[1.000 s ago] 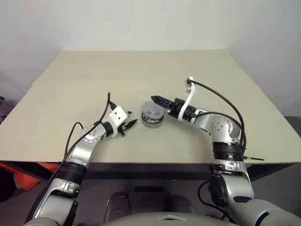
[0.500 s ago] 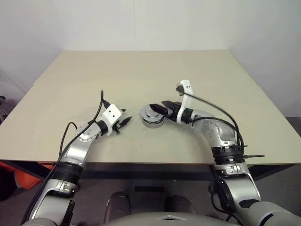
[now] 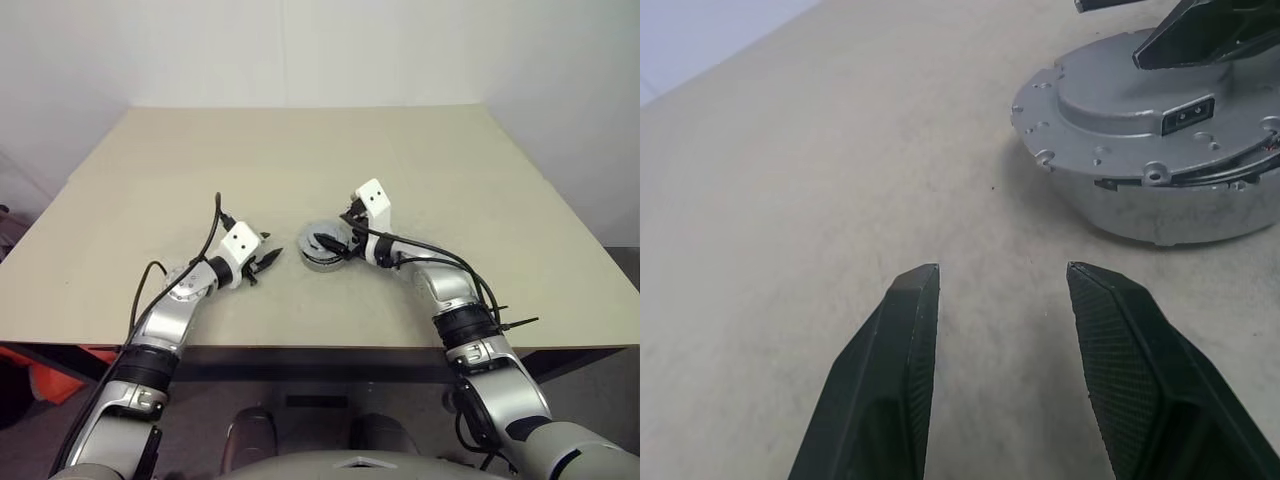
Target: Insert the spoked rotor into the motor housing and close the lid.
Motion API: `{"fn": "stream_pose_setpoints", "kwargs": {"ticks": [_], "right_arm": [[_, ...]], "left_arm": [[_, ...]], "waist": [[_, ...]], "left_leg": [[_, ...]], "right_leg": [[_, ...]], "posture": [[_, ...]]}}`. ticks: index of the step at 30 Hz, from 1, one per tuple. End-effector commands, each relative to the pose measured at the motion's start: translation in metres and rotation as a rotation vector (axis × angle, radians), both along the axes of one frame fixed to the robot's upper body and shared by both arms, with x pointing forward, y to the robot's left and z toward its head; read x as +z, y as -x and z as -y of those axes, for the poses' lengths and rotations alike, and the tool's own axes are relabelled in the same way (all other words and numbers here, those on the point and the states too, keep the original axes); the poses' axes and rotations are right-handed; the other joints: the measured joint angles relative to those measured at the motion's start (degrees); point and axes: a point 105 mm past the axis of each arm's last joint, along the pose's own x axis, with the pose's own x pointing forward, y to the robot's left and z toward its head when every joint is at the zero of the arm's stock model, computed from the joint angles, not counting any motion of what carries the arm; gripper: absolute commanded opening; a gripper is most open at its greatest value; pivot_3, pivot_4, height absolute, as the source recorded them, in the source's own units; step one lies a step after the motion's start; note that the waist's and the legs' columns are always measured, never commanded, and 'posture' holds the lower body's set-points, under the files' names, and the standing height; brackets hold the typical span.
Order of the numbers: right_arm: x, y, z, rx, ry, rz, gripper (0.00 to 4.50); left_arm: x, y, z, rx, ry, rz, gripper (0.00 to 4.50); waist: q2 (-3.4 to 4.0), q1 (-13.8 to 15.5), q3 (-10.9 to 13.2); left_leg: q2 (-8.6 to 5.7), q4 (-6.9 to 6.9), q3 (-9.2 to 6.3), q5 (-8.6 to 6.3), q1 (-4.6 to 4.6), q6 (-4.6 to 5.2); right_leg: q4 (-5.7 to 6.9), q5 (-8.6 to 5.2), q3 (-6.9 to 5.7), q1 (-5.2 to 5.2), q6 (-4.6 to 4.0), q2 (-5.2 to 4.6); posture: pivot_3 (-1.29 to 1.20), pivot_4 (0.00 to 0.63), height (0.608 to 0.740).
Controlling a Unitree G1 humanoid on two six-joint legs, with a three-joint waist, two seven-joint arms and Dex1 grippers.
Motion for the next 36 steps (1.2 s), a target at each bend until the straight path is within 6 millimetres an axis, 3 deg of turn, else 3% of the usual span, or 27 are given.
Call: {"fn": "stream_pose_setpoints", "kwargs": {"ticks": [1,16,24,29,36], "right_arm": [[0.02,0.003,-0.011,0.056,-0.022,0.068,4.47],[-0.007,0.006,-0.018,0.074,0.018,0.006,4.47],[-0.007,0.001,-0.006,0.057,0.06,0.046,2.62],[-0.002,-0.003,0.0,0.044,0.067,0.065,2.62],[0.007,-0.001,-0.006,0.072,-0.001,0.027,2.62]], "left_arm": [[0.014,-0.001,-0.002,0.001,0.01,0.05,2.14],[0.013,0.0,-0.003,0.006,0.002,0.05,2.14],[0.015,-0.001,-0.004,0.012,0.001,0.056,2.14],[0.015,-0.002,-0.005,0.014,-0.001,0.056,2.14],[0.014,-0.002,-0.004,0.01,-0.004,0.053,2.14]], "waist": [[0.0,0.0,0.0],[-0.02,0.0,0.0],[-0.05,0.0,0.0],[-0.06,0.0,0.0],[-0.06,0.0,0.0]], "left_leg": [[0.0,0.0,0.0,0.0,0.01,0.0],[0.01,0.02,0.0,0.0,0.05,0.0],[0.01,0.03,0.0,0.0,0.08,0.01],[0.0,0.05,0.0,-0.01,0.09,0.02],[0.01,0.05,0.0,-0.02,0.09,0.04]], "right_leg": [[0.01,0.0,0.0,0.0,0.0,0.0],[0.05,0.0,0.01,0.01,0.0,0.01],[0.06,0.0,0.01,0.04,-0.01,0.01],[0.07,0.0,0.02,0.05,-0.01,0.01],[0.08,0.0,0.02,0.05,-0.01,0.01]], "posture": [[0.0,0.0,0.74],[0.0,0.0,0.74],[0.0,0.0,0.74],[0.0,0.0,0.74],[0.0,0.0,0.74]]}}
